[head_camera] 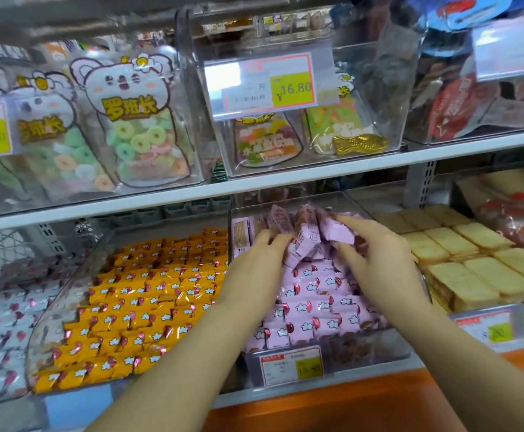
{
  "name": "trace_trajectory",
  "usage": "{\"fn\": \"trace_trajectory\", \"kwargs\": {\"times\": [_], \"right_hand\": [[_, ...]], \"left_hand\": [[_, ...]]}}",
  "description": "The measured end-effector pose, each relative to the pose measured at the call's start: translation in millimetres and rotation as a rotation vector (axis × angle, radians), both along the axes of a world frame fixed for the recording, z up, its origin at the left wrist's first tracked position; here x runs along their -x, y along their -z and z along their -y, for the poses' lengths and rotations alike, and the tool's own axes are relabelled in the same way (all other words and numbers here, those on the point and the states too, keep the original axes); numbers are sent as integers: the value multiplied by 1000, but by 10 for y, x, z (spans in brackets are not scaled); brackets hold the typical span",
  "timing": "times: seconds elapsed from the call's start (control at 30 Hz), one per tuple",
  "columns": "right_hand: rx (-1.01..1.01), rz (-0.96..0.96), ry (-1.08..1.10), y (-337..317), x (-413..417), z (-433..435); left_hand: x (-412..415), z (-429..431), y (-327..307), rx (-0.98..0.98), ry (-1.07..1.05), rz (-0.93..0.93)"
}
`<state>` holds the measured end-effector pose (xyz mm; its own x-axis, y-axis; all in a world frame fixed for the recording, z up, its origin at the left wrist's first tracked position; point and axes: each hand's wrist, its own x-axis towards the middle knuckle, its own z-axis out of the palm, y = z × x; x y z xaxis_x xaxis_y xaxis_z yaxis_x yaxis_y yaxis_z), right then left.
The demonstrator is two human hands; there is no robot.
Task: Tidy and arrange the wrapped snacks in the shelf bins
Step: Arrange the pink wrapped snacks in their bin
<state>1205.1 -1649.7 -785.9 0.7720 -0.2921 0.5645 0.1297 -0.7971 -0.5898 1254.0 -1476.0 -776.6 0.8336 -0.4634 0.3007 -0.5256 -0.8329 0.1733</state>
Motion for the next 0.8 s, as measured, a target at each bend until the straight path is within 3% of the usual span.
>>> {"fn": "trace_trajectory", "kwargs": {"times": [0.17,0.47,0.6,0.7,0.8], "right_hand": [[-179,84,-4,-65,82,23],[-147,129,-247,-140,406,-18],[-67,119,-357,-105,480,-38],[-44,127,-474,-80,485,-135],[-41,81,-573,-19,451,-267]], "left_hand": [[-81,37,-4,20,-24,51],[1,-11,-52,3,-31,188],[143,-130,-97,328,34,93],[262,-203,-163,669,64,-250],[295,-301,-219,889,100,-430]]}}
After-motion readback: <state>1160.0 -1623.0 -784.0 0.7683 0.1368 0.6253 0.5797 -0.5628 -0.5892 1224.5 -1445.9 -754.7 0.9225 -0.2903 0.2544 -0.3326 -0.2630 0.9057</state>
